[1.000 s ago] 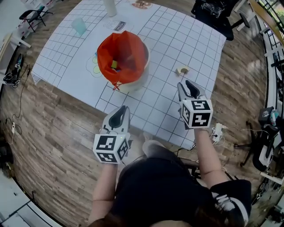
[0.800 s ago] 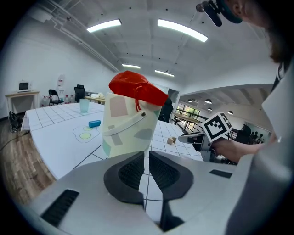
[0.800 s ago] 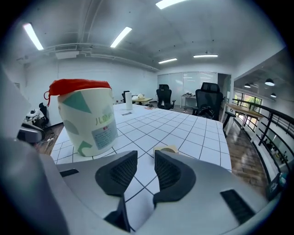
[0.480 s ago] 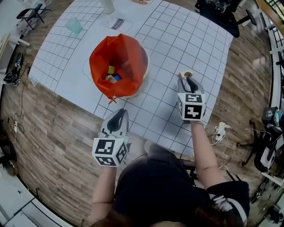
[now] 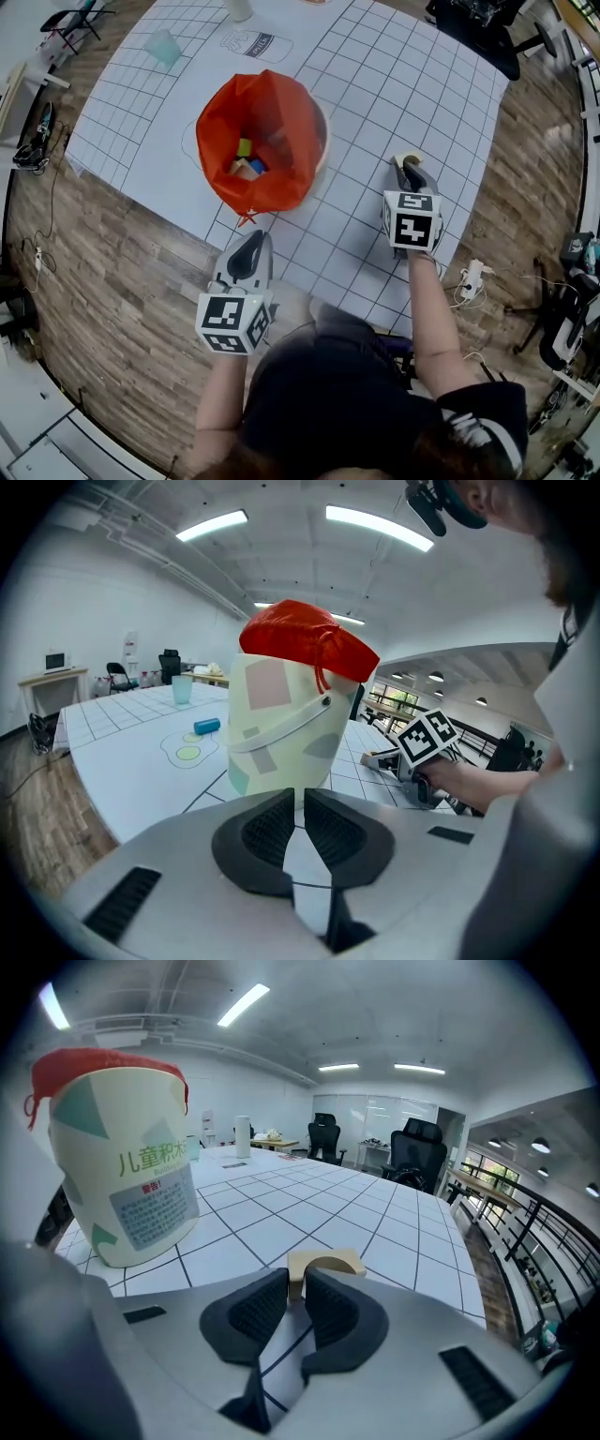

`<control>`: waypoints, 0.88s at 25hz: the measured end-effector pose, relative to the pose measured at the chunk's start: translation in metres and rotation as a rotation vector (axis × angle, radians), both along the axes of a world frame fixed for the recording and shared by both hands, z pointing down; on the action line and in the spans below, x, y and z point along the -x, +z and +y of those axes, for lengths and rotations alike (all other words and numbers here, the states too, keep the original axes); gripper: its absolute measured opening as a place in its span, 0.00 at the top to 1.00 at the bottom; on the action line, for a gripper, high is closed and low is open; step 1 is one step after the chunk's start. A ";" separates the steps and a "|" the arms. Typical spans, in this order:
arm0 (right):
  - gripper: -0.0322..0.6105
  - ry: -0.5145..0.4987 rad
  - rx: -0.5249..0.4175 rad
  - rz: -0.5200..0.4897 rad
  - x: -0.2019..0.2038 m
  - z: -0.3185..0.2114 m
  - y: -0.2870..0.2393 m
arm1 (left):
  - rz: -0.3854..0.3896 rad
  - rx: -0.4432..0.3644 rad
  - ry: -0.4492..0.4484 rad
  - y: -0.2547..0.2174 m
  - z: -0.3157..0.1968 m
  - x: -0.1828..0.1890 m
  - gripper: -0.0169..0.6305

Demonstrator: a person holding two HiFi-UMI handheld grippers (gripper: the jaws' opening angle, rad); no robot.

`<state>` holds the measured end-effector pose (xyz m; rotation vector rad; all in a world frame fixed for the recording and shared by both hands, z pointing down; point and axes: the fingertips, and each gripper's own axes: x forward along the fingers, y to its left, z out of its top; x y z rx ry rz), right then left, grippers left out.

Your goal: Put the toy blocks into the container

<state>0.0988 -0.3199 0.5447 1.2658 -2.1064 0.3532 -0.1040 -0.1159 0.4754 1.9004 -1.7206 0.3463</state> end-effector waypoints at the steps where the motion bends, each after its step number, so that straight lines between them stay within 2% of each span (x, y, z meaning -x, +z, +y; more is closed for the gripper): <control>1: 0.84 0.001 -0.002 -0.001 0.000 0.000 0.000 | -0.001 0.001 -0.003 0.000 0.000 0.001 0.93; 11: 0.85 -0.065 -0.059 -0.021 0.006 0.015 -0.025 | -0.016 -0.020 -0.030 -0.010 0.003 0.015 0.93; 17: 0.85 -0.160 -0.127 -0.095 0.022 0.036 -0.075 | -0.045 -0.050 -0.070 -0.027 0.009 0.029 0.93; 22: 0.85 -0.236 -0.147 -0.134 0.035 0.057 -0.112 | -0.054 -0.061 -0.096 -0.034 0.013 0.045 0.93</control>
